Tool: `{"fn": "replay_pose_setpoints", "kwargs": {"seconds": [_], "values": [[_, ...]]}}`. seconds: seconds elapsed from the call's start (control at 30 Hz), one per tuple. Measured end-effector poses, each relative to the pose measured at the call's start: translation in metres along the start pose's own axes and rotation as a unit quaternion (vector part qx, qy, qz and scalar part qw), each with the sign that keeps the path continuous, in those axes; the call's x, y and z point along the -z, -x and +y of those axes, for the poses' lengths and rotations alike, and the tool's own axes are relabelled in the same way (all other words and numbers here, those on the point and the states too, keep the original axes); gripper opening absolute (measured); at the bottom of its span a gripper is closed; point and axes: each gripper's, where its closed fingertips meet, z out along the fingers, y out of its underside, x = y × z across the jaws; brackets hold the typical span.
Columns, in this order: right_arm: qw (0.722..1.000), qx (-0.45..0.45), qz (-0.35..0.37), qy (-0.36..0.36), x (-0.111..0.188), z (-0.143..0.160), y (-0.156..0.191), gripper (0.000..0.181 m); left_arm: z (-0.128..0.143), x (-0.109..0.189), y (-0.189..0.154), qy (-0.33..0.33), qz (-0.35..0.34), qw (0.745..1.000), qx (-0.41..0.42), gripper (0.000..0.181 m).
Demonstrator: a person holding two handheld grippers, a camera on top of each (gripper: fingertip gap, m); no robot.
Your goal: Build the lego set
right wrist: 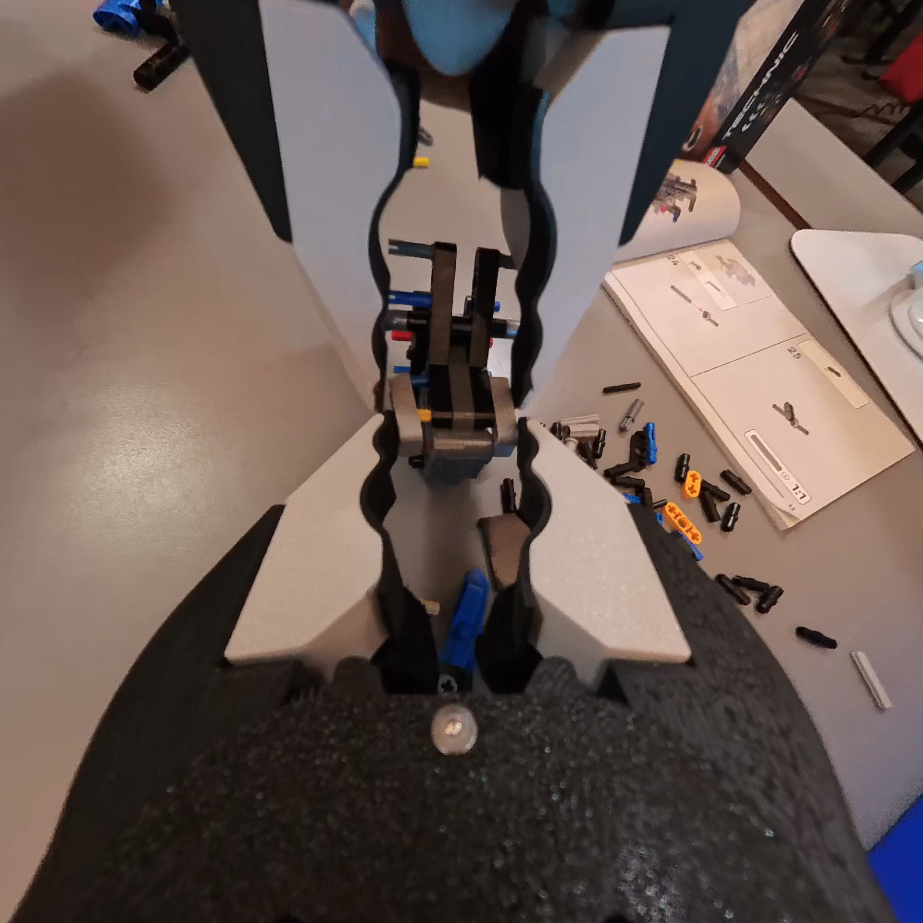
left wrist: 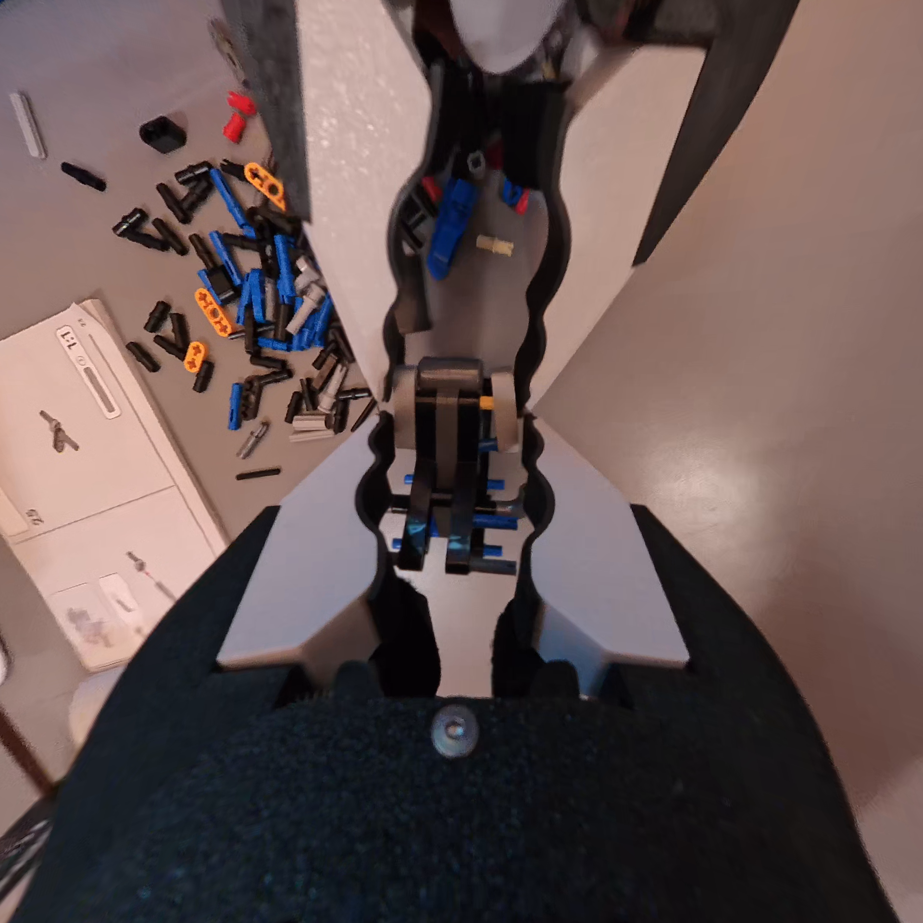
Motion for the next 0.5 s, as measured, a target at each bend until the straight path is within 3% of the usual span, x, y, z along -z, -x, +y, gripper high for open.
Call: {"fn": "replay_pose_setpoints", "kwargs": {"seconds": [0.03, 0.1, 0.2, 0.37, 0.5], "values": [[1.0, 0.006, 0.003, 0.0, 0.0, 0.0, 0.0, 0.047, -0.003, 0.002, -0.001, -0.015, 0.008, 1.0, 0.015, 0.058], [1.0, 0.014, 0.01, 0.0, 0.0, 0.0, 0.0, 0.047, -0.004, 0.008, -0.001, -0.029, 0.007, 0.999, 0.024, 0.072], [1.0, 0.013, 0.008, 0.001, -0.001, 0.0, 0.0, 0.047, 0.003, 0.01, -0.001, -0.012, 0.0, 1.0, 0.019, 0.079], [1.0, 0.015, 0.009, 0.001, -0.001, -0.001, -0.001, 0.047, 0.012, -0.002, 0.003, 0.031, -0.005, 0.999, 0.027, 0.07], [1.0, 0.015, 0.007, -0.008, -0.001, -0.001, -0.001, 0.047, 0.003, 0.005, 0.006, -0.007, 0.005, 0.998, 0.056, 0.06]]}}
